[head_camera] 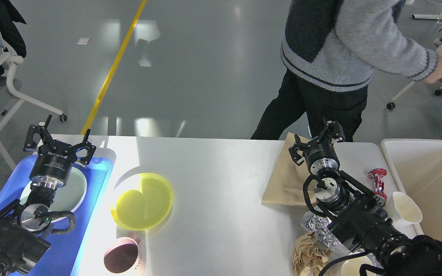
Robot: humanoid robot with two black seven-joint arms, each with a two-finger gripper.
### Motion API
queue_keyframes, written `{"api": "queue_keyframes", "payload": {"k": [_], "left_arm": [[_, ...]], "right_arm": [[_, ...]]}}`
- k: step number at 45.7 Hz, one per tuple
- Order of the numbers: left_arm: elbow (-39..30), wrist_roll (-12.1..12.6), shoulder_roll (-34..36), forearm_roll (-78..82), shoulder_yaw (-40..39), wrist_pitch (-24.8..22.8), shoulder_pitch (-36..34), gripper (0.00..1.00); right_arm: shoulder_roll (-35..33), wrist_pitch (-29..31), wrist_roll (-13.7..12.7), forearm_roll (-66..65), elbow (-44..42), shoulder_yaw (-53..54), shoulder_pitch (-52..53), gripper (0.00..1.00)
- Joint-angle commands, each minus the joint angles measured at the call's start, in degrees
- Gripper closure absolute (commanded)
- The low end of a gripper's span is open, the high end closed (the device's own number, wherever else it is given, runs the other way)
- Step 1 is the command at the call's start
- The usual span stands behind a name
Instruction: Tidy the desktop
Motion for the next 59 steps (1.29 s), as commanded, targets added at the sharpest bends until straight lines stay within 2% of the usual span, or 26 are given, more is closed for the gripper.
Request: {"api": "queue_keyframes", "payload": {"k": [1, 30, 37, 44, 50, 54, 59], "left_arm": [[0.00, 0.00, 0.00, -0.09, -0.06, 0.00, 0.00, 0.00], [0.00, 0.00, 0.00, 0.00, -0.06, 0.00, 0.00, 0.00], [-0.09, 0.70, -0.09, 0.62, 0.90, 2.02, -0.53, 0.00], [-0.26, 0.79, 1.58, 0.53, 7.05, 7.47, -5.44, 0.00], [-0.26, 0.79, 6.06, 0.70, 12.67, 10.37, -12.03, 0.00], [-0.18, 0.79, 7.56, 0.79, 21.36, 11.16, -19.23, 0.00], [-0.18, 0.79, 7.65, 0.79, 37.87, 11.16, -28.11, 0.00]], "right_arm": [[0.00, 0.00, 0.00, 0.03, 0.00, 0.00, 0.00, 0.00], [0.00, 0.00, 0.00, -0.05, 0.00, 0.09, 0.00, 0.00], [0.00, 0.00, 0.00, -0.06, 0.00, 0.00, 0.00, 0.00], [0.00, 0.00, 0.00, 0.03, 0.00, 0.00, 0.00, 0.00], [0.00, 0.00, 0.00, -0.06, 0.00, 0.00, 0.00, 0.00], [0.00, 0.09, 0.00, 0.03, 0.00, 0.00, 0.00, 0.00], [0.00, 0.00, 0.00, 0.03, 0.00, 0.00, 0.00, 0.00]]}}
